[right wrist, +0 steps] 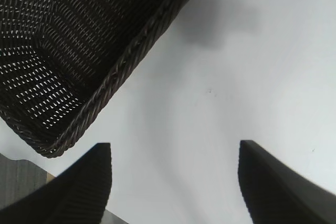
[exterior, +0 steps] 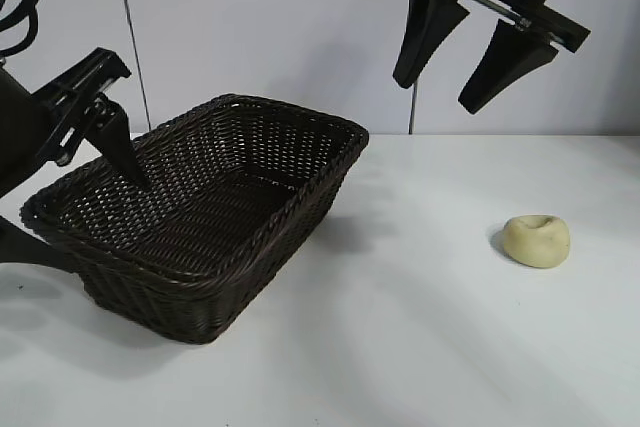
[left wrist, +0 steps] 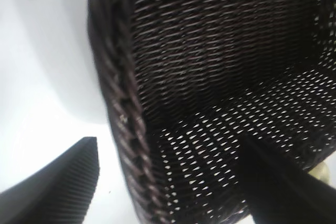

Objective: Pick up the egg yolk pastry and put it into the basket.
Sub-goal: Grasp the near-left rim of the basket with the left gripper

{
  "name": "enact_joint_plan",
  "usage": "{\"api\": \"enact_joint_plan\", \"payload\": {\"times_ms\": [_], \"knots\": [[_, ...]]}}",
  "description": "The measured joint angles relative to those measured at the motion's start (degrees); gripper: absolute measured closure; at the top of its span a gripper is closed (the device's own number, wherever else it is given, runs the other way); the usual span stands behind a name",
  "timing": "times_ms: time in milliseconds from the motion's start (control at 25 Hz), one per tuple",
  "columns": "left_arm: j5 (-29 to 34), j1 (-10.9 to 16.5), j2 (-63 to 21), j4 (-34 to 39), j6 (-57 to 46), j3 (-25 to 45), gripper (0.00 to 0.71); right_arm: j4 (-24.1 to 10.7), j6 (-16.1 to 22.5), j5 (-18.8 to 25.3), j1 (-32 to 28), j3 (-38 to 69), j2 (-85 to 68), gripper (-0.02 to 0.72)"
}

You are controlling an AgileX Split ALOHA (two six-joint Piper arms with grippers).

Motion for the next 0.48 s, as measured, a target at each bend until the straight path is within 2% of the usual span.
{"api": "enact_joint_plan", "payload": {"times_ms": [200, 480], "knots": [[-1.05, 0.0, 4.48, 0.11, -0.02, 0.0, 0.178, 0.0, 0.0, 0.0, 0.0, 0.0, 0.0, 0.206], [-7.38, 0.0, 11.45, 0.11, -0.07, 0.0, 0.184, 0.0, 0.0, 0.0, 0.0, 0.0, 0.0, 0.206]]}}
